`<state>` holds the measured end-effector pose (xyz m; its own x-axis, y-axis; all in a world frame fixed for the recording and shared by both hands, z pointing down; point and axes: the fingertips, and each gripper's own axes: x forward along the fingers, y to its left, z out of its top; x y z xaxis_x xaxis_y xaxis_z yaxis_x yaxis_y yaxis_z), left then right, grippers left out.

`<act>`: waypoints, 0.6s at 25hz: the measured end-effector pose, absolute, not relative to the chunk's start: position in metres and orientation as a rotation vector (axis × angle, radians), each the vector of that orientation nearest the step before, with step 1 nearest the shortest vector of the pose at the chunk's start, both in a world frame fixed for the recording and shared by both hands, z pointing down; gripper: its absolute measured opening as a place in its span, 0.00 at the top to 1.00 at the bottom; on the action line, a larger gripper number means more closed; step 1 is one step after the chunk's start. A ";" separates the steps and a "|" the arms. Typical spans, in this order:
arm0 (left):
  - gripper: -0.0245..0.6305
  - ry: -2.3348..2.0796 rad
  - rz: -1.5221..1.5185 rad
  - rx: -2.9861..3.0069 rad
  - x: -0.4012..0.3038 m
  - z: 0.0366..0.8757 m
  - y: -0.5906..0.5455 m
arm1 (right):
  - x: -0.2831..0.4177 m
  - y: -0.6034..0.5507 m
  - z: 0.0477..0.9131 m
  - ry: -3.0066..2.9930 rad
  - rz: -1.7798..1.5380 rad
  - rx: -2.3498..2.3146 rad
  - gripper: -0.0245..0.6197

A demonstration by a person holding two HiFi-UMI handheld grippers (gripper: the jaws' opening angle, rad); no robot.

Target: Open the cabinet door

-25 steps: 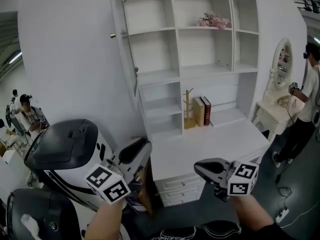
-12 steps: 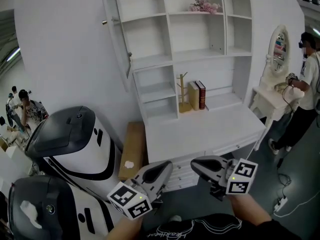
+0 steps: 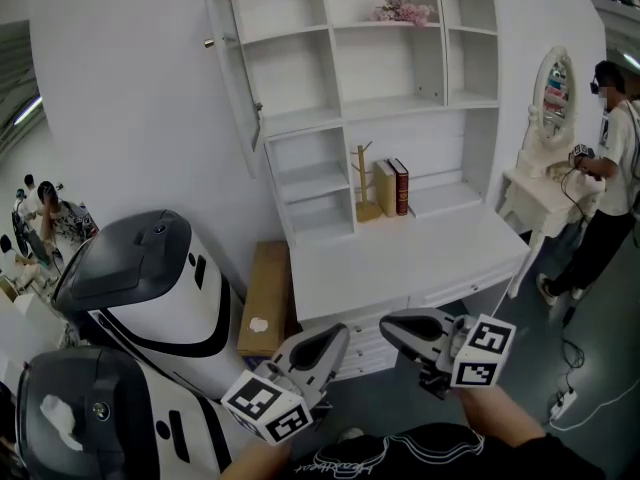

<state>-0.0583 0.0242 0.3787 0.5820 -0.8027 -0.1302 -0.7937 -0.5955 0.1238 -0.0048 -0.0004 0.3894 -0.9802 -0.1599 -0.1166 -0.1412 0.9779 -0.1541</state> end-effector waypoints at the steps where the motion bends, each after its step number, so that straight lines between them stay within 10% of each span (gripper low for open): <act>1: 0.96 -1.389 -0.269 2.749 -0.058 0.378 0.025 | -0.005 0.000 0.389 2.998 -0.216 -0.229 0.95; 15: 0.96 -1.393 -0.274 2.763 -0.056 0.365 0.029 | -0.001 0.003 0.382 3.000 -0.205 -0.235 0.95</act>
<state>-0.0560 0.0289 0.3649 0.5824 -0.8006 -0.1410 -0.7943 -0.5973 0.1105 -0.0013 0.0030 0.3824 -0.9800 -0.1626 -0.1143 -0.1455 0.9787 -0.1447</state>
